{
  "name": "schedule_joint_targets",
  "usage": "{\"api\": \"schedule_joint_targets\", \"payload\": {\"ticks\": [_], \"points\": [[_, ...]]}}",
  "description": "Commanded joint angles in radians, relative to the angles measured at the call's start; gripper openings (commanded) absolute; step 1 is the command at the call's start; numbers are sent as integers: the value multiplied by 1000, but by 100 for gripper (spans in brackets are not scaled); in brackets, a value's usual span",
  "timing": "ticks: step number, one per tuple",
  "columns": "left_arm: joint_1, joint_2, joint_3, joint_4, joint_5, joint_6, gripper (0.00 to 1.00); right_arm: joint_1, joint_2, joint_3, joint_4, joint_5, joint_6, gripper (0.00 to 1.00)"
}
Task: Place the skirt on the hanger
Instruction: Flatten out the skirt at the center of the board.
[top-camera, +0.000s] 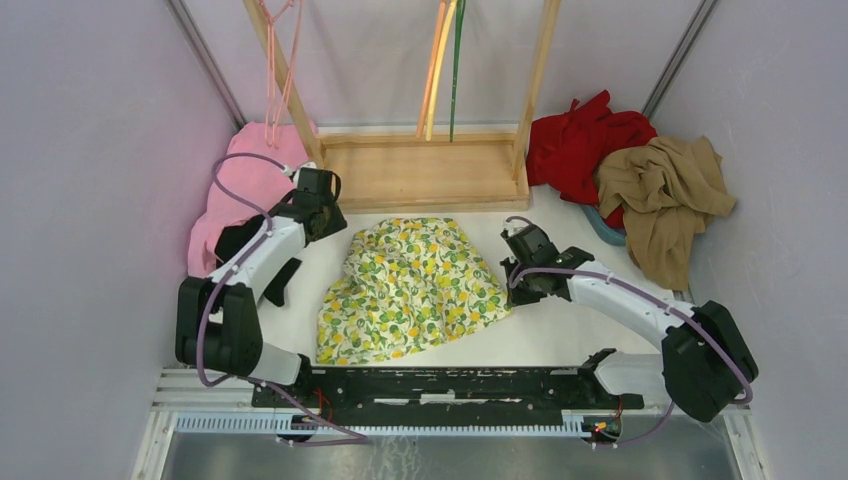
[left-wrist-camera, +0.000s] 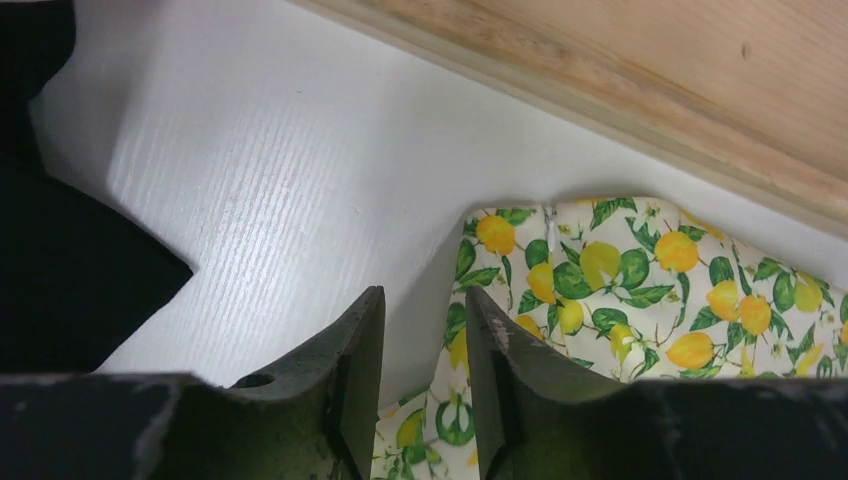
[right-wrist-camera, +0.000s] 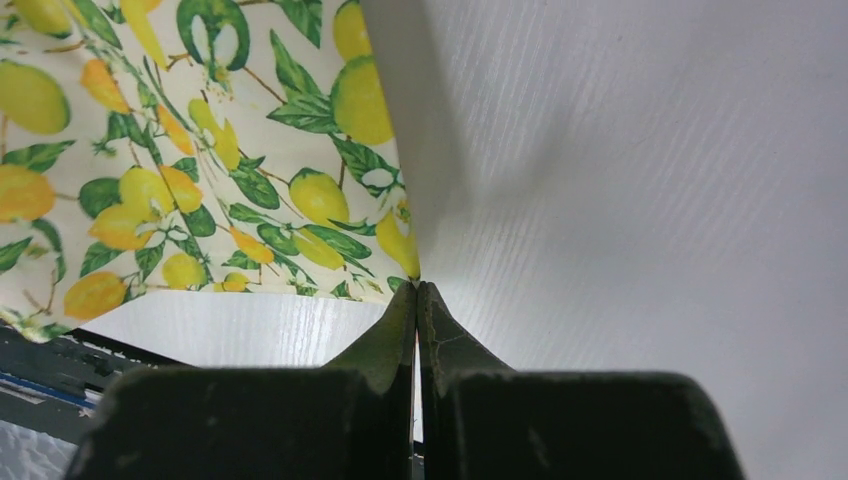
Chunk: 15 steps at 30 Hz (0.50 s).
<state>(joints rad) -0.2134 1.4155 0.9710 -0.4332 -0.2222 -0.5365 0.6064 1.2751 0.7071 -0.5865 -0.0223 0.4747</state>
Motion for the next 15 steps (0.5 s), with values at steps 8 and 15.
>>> {"api": "schedule_joint_targets", "payload": {"ticks": [8, 15], "points": [[-16, -14, 109, -21, 78, 43, 53, -1, 2, 40, 11, 43, -2, 1], [-241, -25, 140, -57, 57, 22, 53, -3, -109, 85, -35, 99, 19, 1]]}}
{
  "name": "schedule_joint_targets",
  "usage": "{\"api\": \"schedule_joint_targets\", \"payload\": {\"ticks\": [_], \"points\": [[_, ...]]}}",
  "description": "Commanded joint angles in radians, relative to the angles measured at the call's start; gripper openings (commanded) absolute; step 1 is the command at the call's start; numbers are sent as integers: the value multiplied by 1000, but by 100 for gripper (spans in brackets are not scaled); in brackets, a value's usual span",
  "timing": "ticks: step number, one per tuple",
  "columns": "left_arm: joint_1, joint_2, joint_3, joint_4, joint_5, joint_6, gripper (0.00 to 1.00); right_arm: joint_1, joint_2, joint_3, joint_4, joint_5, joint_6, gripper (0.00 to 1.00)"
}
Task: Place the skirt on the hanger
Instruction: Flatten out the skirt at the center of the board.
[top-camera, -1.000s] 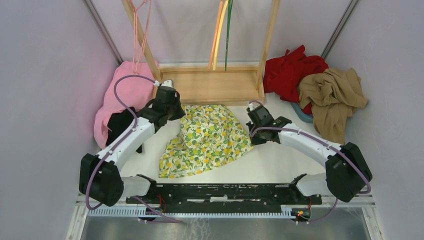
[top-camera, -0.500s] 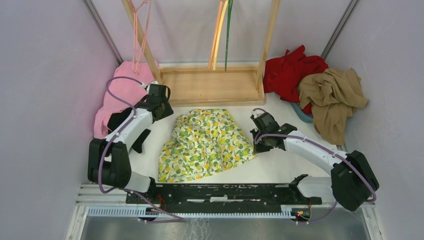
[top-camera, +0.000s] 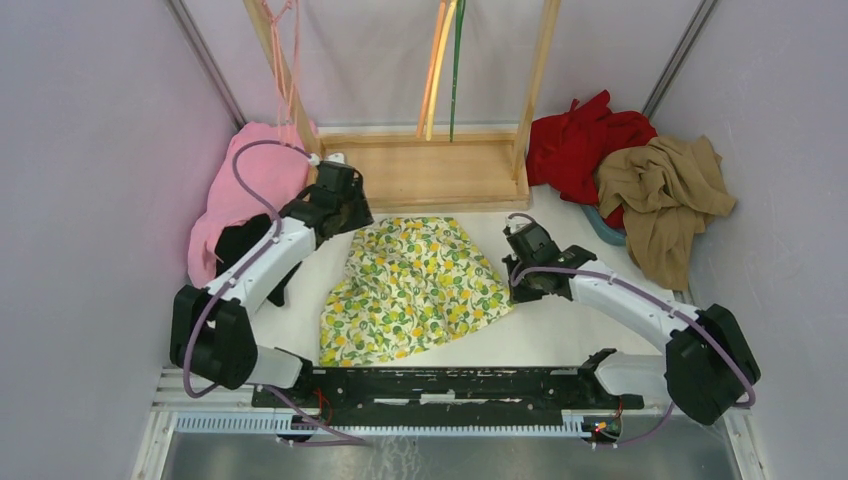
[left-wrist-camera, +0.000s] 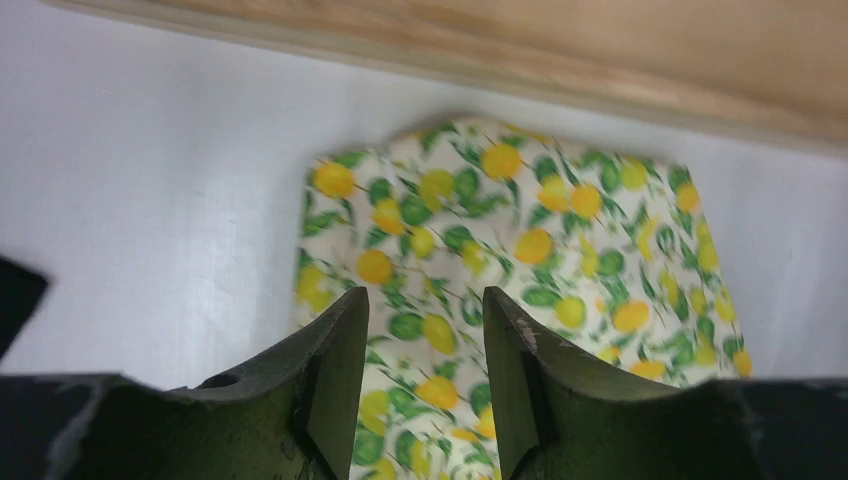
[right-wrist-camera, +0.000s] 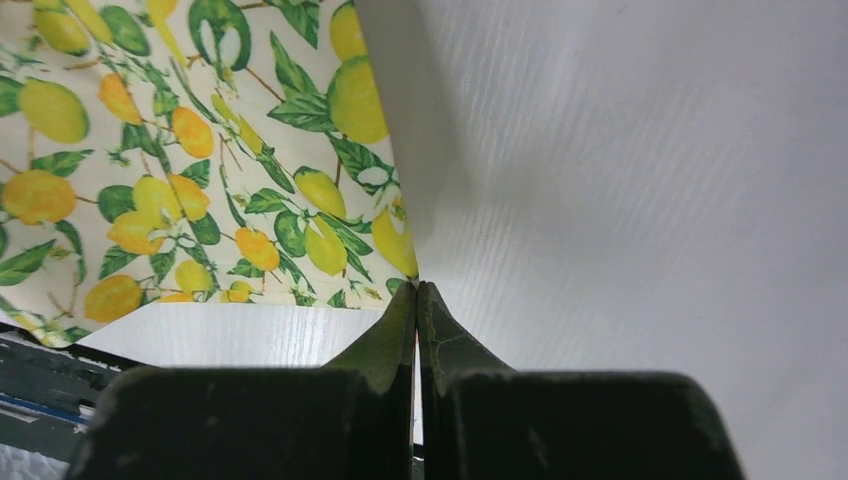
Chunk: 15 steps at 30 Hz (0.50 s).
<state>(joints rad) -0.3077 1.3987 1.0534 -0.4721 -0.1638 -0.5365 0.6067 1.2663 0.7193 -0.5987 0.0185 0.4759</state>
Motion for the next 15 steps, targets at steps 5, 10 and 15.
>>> {"api": "schedule_joint_targets", "payload": {"ticks": [5, 10, 15], "points": [[-358, 112, 201, -58, -33, 8, 53, -4, -178, 138, -141, 36, -8, 1], [-486, 212, 291, -106, -51, 1, 53, -2, -251, 112, -128, -14, 18, 1], [-621, 130, 246, -93, -88, -51, 53, -4, -270, 135, -108, -35, 21, 1]]}}
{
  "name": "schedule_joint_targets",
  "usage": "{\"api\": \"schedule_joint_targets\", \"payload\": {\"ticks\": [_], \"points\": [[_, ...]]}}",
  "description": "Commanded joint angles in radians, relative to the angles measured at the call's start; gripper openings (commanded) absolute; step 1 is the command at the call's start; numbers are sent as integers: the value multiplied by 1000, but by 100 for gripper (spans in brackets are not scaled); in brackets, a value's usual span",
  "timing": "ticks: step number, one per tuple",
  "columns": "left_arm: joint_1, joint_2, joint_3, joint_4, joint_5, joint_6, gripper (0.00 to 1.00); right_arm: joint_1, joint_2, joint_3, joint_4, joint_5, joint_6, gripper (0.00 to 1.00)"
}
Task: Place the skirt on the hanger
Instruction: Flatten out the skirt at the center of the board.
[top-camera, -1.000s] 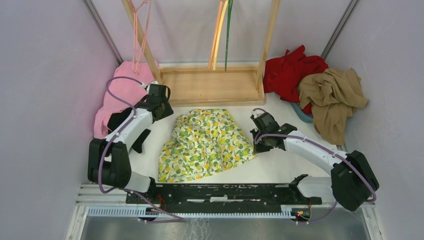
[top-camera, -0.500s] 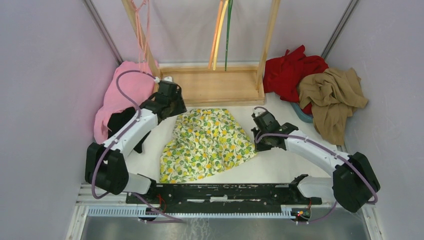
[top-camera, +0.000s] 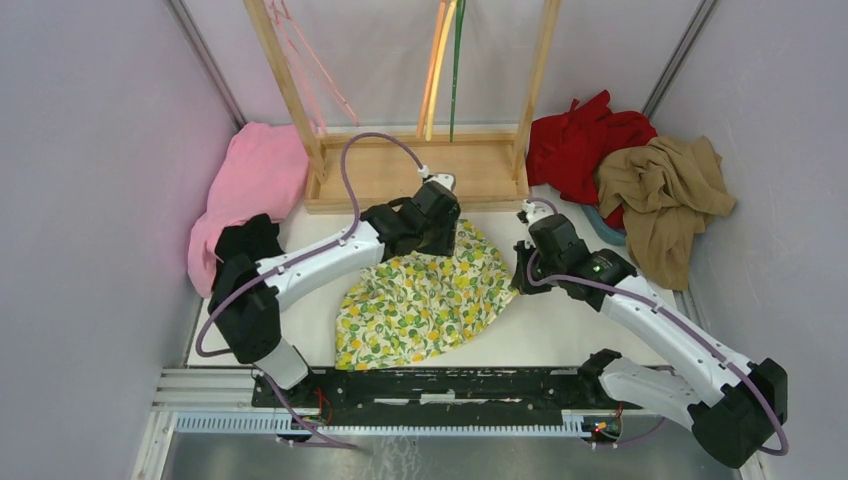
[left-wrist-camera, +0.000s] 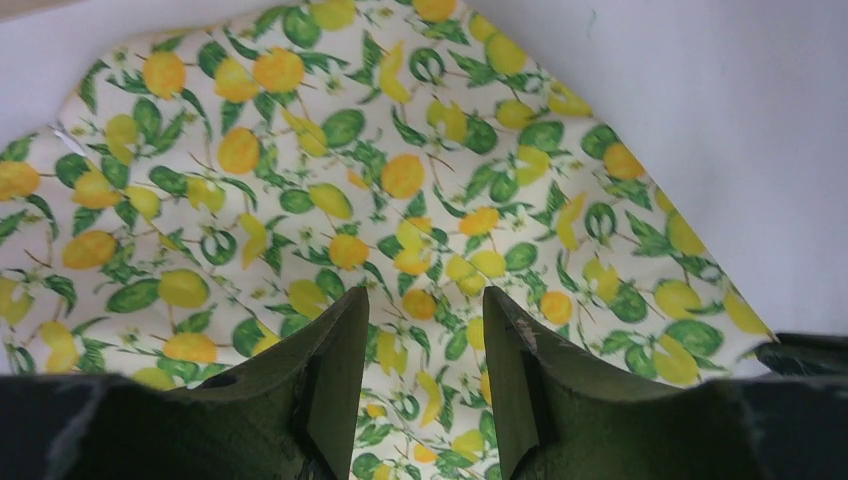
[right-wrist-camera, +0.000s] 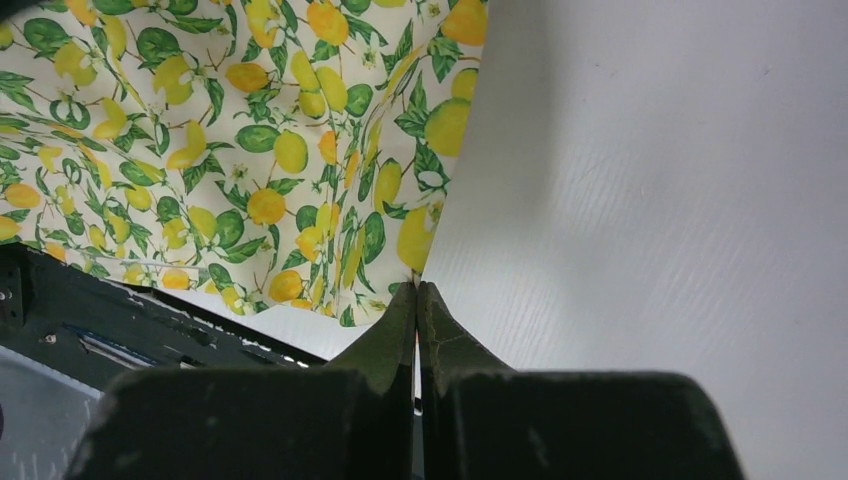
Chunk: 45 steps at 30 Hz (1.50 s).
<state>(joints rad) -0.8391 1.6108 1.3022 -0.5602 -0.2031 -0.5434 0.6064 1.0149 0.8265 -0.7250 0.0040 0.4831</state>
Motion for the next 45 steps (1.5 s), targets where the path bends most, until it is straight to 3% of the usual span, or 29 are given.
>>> {"api": "schedule_joint_targets", "payload": {"ticks": [1, 10, 14, 19, 31, 39, 45], "points": [[-125, -106, -8, -2, -55, -49, 53, -3, -10, 36, 26, -25, 14, 1], [-412, -292, -244, 232, -135, -3, 56, -3, 98, 115, 70, -74, 42, 1], [-519, -338, -317, 318, -239, 31, 58, -3, 117, 145, 71, -96, 56, 1], [-613, -283, -313, 350, -430, 102, 59, -3, 129, 183, 82, -149, 72, 1], [-659, -72, -228, 388, -705, 194, 62, -3, 140, 221, 84, -210, 78, 1], [-659, -87, -264, 472, -743, 231, 63, -3, 131, 218, 93, -225, 80, 1], [-652, -62, -287, 541, -691, 245, 63, -3, 129, 220, 96, -236, 81, 1]]}}
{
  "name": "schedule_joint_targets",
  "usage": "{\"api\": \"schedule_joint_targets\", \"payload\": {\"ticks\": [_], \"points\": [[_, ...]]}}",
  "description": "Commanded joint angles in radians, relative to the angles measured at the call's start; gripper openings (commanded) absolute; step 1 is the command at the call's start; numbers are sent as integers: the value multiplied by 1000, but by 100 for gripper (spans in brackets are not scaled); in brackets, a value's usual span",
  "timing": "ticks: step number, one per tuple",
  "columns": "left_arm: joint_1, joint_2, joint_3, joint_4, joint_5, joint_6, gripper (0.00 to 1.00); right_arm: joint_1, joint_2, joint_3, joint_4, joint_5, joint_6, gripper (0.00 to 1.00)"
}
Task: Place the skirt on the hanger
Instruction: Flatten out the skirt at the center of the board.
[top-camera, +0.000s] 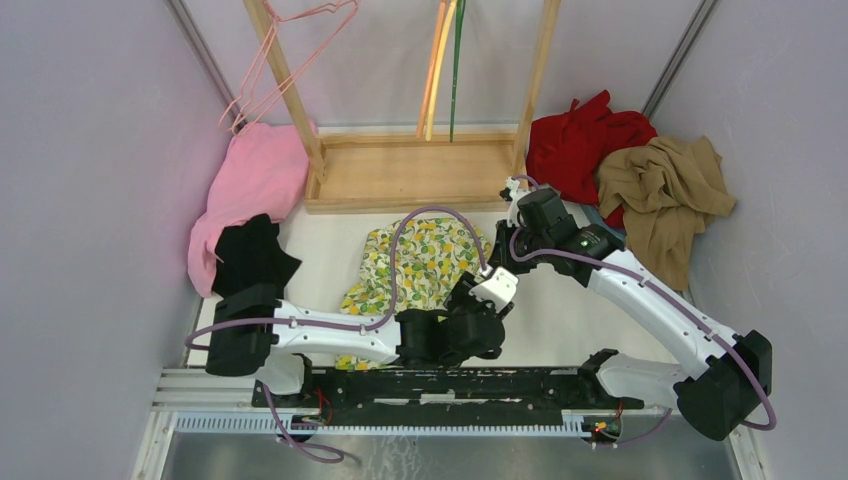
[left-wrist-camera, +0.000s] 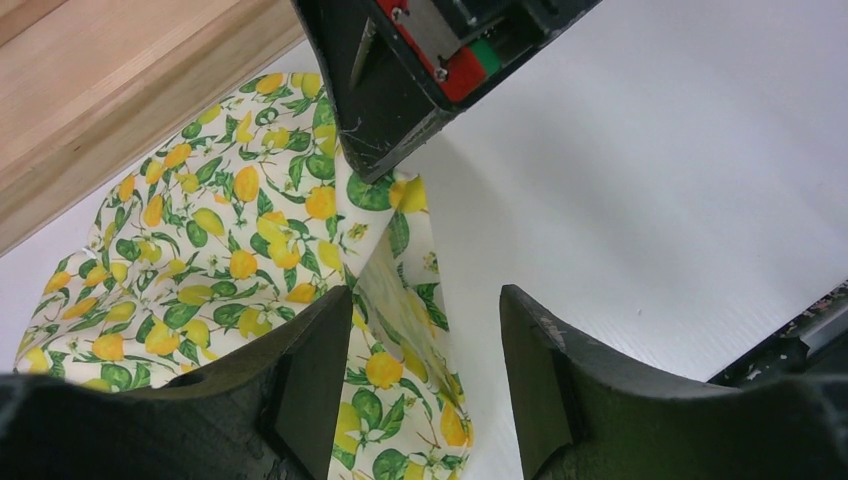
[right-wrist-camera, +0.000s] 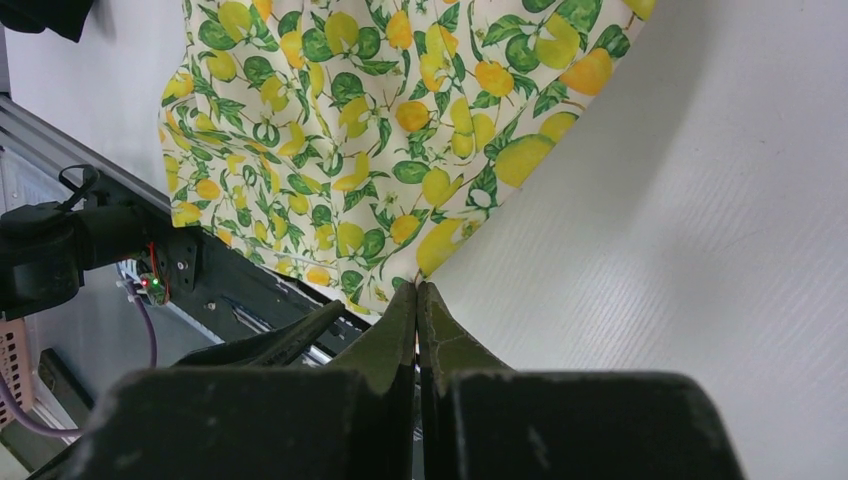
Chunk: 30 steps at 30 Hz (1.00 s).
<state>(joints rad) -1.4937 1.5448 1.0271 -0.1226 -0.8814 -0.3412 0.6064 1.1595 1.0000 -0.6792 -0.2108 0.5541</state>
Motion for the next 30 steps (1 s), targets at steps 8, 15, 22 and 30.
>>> {"api": "schedule_joint_targets", "payload": {"ticks": [8, 15, 22, 30], "points": [[49, 18, -71, 163, 20, 10, 63, -3, -27, 45, 51, -31, 15, 1], [64, 27, -104, 205, -10, 16, 58, -3, -45, 44, 47, -36, 15, 1], [65, 0, -78, 157, -28, 3, 3, -2, -52, 41, 42, -37, 11, 1], [62, -66, -54, 60, -22, -21, 19, -4, -52, 44, 42, -36, 6, 1]]}}
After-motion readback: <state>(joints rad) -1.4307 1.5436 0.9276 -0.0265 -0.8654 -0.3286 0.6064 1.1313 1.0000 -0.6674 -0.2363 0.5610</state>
